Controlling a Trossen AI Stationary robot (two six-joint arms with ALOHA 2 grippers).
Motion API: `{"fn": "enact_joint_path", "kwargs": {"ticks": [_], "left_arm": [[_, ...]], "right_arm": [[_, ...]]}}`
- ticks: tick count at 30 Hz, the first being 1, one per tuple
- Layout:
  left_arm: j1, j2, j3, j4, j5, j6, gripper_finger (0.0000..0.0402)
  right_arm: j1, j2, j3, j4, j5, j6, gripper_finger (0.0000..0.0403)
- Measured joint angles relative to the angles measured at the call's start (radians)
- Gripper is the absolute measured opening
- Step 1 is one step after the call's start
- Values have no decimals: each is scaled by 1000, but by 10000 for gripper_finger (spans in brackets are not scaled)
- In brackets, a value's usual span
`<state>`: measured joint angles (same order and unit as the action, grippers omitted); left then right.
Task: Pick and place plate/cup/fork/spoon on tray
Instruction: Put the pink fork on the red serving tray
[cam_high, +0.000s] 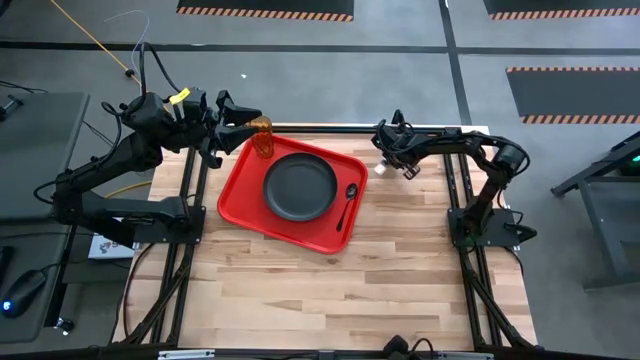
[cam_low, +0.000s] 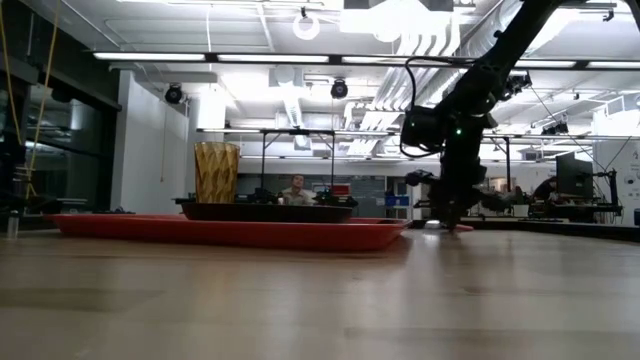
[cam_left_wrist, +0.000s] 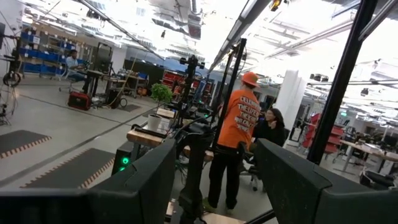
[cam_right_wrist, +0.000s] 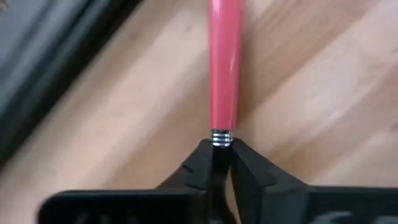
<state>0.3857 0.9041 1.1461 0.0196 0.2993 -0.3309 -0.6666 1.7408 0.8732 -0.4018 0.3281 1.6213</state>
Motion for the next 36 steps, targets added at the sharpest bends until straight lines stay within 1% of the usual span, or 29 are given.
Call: {"fn": "enact_joint_path", "kwargs": {"ticks": [2, 6, 9, 18, 23, 28, 30, 34, 36], "left_arm": [[0, 0, 0, 0, 0, 0, 213], [0, 0, 0, 0, 0, 0, 213], [0, 0, 0, 0, 0, 0, 213], [0, 0, 0, 0, 0, -17, 213], [0, 0, 0, -1, 0, -33, 213], [0, 4, 0, -1, 0, -33, 213], [0, 8, 0, 0, 0, -33, 213], [-1, 23, 0, -2, 1, -34, 213], [-1, 36, 0, -18, 1, -59, 213]], "right_arm": [[3, -22, -4, -46, 17, -74, 12], [30, -83, -9, -125, 78, -167, 17], [59, -139, -7, -159, 116, -250, 7], [177, -320, -6, -138, 188, -367, 0], [241, -411, -6, -110, 198, -495, 0], [310, -477, -5, 7, 183, -697, 0], [345, -492, -5, 105, 139, -827, 0], [427, -499, -5, 310, 15, -1065, 0], [473, -499, -5, 398, -13, -1163, 0]]}}
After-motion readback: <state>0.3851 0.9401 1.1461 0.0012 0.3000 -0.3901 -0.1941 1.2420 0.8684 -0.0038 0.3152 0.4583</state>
